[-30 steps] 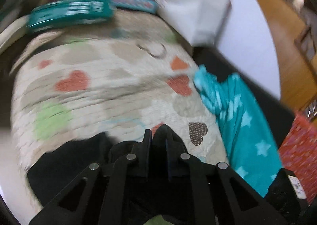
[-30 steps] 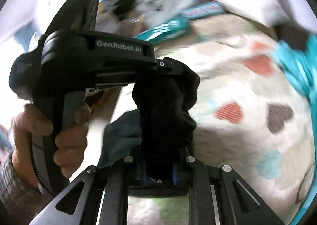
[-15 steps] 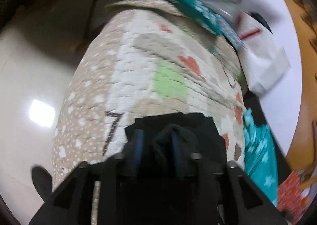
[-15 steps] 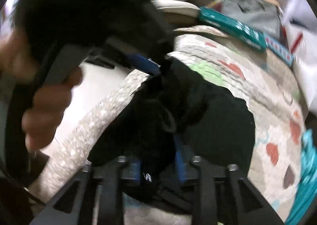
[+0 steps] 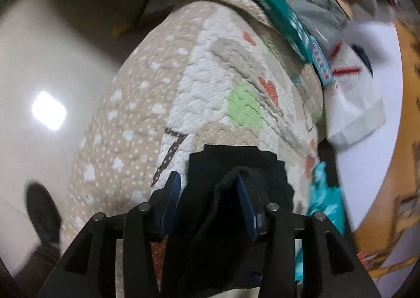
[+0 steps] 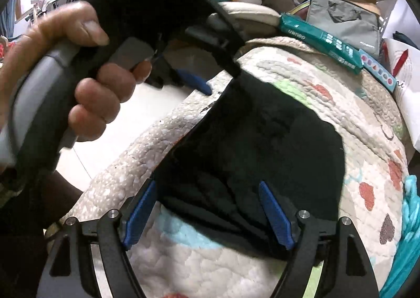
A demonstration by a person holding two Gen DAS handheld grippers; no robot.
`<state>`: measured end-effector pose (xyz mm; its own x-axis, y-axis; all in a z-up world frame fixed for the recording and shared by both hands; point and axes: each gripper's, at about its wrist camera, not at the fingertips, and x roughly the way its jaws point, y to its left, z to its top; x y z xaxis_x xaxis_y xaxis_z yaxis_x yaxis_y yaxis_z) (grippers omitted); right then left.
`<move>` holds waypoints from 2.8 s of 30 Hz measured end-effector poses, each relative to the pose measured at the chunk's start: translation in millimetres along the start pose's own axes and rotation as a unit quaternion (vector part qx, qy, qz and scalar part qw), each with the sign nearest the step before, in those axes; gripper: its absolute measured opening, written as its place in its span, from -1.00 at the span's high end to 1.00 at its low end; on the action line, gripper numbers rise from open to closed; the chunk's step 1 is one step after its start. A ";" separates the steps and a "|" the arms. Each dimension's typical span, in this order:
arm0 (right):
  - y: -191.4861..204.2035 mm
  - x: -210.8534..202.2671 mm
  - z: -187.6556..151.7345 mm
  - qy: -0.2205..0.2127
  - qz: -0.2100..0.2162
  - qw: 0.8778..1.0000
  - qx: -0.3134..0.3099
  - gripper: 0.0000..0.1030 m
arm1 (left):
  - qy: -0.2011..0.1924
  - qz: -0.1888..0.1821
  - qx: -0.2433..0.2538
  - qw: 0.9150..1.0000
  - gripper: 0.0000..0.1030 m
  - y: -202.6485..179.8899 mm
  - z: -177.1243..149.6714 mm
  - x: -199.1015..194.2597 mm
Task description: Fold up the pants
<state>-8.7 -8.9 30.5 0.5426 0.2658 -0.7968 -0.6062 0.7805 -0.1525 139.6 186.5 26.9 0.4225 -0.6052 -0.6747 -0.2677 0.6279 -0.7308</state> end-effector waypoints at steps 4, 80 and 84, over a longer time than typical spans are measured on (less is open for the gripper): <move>-22.6 -17.4 -3.2 -0.008 -0.008 1.000 0.023 -0.63 | -0.015 -0.030 -0.071 0.997 0.15 28.1 2.3 -9.1; -233.7 -32.7 -66.8 -0.013 0.070 0.897 0.437 -0.57 | -0.137 0.121 0.109 0.977 -0.15 -47.1 -54.2 -31.1; -216.1 -49.4 -75.0 -0.025 0.043 0.907 0.418 -0.57 | -0.279 0.215 0.243 0.904 -0.33 -91.1 -114.2 -64.5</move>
<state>52.0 -233.2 59.0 0.5522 0.3556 -0.7541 -0.0073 0.9065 0.4222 37.8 112.4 125.2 0.7767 0.0020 -0.6299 -0.1566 0.9692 -0.1901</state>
